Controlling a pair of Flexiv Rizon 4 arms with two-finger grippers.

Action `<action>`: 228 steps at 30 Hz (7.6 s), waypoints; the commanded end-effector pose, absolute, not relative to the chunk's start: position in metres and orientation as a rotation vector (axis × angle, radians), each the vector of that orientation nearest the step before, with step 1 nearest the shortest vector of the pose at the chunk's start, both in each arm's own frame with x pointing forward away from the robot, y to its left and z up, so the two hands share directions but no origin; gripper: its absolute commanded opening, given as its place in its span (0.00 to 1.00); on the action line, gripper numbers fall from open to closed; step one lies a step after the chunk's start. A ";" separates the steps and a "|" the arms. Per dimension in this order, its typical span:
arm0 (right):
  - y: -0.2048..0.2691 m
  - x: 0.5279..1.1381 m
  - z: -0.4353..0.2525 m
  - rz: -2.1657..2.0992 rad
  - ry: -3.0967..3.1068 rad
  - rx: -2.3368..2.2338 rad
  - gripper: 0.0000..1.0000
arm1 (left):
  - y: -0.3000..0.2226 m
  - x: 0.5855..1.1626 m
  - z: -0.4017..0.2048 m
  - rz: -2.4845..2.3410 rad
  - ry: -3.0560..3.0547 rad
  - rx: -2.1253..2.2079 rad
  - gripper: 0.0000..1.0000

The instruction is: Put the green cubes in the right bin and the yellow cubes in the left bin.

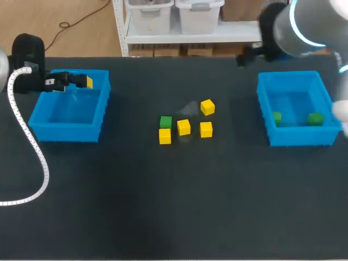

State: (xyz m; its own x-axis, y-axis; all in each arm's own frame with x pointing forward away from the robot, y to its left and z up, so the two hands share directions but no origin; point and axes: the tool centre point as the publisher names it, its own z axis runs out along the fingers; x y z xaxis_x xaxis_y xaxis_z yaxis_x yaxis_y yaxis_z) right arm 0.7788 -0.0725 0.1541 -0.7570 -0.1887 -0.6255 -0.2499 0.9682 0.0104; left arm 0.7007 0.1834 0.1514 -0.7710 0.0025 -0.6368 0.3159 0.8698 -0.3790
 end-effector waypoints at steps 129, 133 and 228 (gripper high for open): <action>-0.156 0.749 0.138 0.392 2.470 0.331 0.00 | 0.185 0.700 0.150 -0.635 2.376 0.231 1.00; -0.176 0.741 0.122 0.373 2.498 0.411 0.00 | 0.185 0.700 0.150 -0.635 2.376 0.231 1.00; -0.179 0.747 0.099 0.326 2.497 0.436 1.00 | 0.007 0.679 0.055 -0.111 2.265 2.226 1.00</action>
